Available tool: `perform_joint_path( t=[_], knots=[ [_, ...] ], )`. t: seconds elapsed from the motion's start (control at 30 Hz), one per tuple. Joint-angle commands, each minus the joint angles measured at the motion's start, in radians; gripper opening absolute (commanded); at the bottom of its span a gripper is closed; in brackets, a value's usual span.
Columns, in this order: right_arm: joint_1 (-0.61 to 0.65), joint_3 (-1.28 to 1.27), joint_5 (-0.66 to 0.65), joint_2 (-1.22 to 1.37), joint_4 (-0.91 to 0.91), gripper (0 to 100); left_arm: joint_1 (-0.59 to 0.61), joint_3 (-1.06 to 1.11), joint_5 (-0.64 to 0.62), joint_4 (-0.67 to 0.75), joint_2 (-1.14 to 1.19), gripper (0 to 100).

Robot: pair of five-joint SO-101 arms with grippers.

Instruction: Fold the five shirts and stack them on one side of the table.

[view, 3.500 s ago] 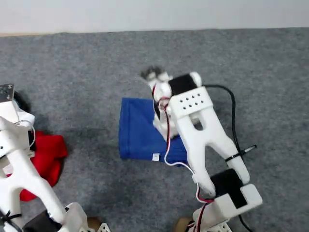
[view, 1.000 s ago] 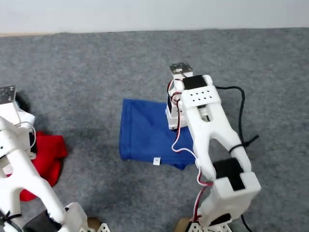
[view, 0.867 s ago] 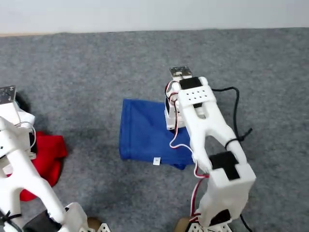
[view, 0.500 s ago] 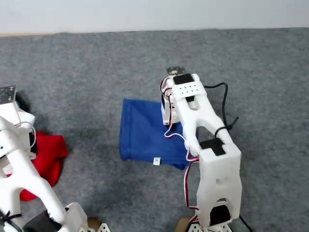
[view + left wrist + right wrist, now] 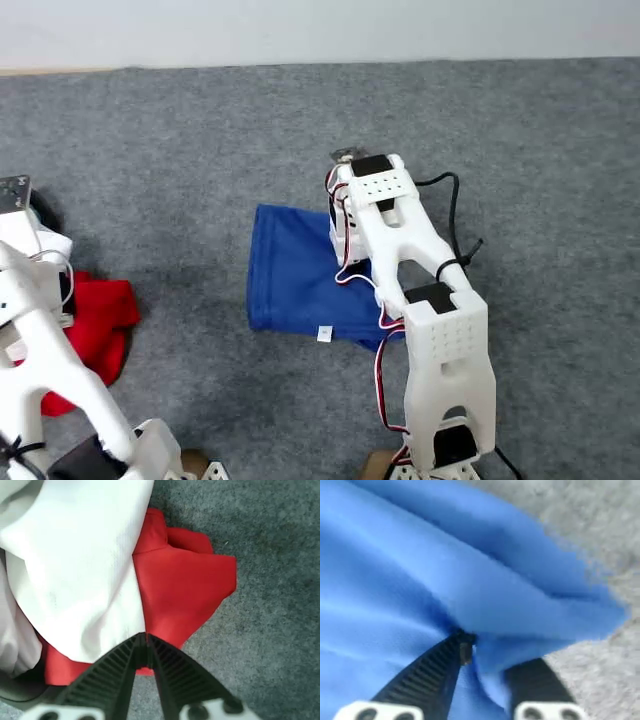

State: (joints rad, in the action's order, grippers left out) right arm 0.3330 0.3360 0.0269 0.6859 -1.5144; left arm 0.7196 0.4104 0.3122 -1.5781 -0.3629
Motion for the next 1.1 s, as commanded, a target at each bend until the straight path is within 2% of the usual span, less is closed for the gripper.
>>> perform_joint_path(
  t=[0.0,0.17,0.23,0.37,0.5,0.63,0.83,1.07],
  knots=[
    [-0.007,0.015,-0.023,-0.013,-0.056,1.2,-0.005,-0.019,-0.008,0.015,-0.031,1],
    [-0.054,0.061,-0.037,-0.122,-0.133,1.0,-0.005,-0.019,-0.008,0.011,-0.031,1],
    [-0.084,0.078,-0.092,-0.173,-0.147,1.0,-0.005,-0.022,-0.008,0.011,-0.031,1],
    [-0.166,0.121,-0.25,-0.252,-0.139,0.9,-0.005,-0.022,-0.008,0.015,-0.031,1],
    [-0.234,0.187,-0.499,-0.251,-0.131,0.9,-0.005,-0.021,-0.006,0.017,-0.031,1],
    [-0.254,0.276,-0.694,-0.191,-0.064,0.9,-0.005,-0.021,-0.006,0.017,-0.031,1],
    [-0.226,0.454,-0.901,-0.016,0.102,0.9,-0.005,0.002,-0.005,0.054,-0.031,1],
    [-0.203,0.655,-0.945,0.193,0.163,2.5,-0.005,0.073,-0.005,0.081,-0.031,1]
  ],
)
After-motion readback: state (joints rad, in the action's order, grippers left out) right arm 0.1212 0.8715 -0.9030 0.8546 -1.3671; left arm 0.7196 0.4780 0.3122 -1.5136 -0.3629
